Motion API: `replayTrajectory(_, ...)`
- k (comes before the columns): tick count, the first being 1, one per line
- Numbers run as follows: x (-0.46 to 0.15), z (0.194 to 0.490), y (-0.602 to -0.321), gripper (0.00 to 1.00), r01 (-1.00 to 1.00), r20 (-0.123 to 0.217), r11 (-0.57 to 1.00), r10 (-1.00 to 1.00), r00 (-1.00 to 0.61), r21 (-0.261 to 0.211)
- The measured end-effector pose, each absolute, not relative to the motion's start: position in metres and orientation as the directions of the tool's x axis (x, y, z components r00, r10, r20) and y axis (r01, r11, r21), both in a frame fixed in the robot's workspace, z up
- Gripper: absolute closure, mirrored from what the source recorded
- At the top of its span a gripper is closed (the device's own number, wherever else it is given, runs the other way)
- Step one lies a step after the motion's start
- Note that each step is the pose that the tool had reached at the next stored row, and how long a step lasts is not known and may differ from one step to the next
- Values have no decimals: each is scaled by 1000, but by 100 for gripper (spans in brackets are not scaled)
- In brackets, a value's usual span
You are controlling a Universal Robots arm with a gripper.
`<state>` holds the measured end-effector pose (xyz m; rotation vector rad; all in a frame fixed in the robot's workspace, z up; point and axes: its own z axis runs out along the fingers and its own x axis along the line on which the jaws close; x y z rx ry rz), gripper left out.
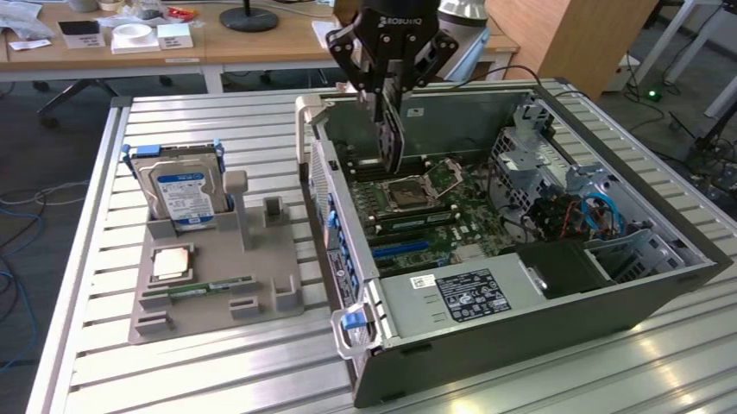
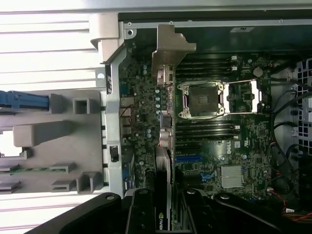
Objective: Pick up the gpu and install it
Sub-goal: 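Pick up the gpu and move the gpu toward the slot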
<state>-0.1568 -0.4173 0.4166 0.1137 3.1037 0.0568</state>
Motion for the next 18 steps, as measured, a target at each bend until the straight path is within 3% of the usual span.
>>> replayTrajectory(18, -138, 417, -414, 74, 71, -34, 997, 72, -997, 38)
